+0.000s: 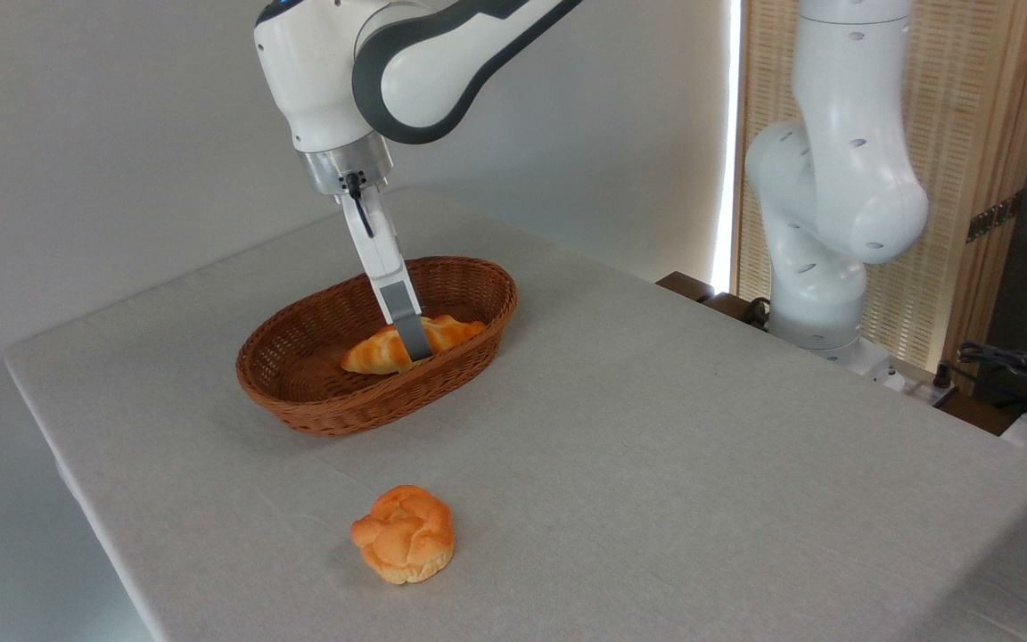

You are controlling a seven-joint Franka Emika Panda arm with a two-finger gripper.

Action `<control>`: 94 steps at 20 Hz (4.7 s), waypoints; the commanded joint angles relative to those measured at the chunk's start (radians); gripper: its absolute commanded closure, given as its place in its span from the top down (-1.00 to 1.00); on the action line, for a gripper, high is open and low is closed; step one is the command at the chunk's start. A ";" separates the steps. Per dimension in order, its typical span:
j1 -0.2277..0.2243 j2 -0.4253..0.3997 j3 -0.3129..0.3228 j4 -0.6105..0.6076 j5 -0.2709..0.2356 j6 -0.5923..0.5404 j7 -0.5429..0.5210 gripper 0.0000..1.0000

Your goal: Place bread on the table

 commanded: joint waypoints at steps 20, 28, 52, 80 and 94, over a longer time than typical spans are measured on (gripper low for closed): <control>-0.044 0.043 0.010 -0.054 0.014 0.061 -0.054 0.27; -0.041 0.046 0.019 -0.057 0.014 0.054 -0.051 0.00; -0.028 0.068 0.059 0.054 -0.133 0.033 -0.089 -0.52; -0.059 0.020 0.637 0.123 -0.212 -0.351 0.362 -0.41; -0.059 0.072 0.651 0.068 -0.219 -0.351 0.362 1.00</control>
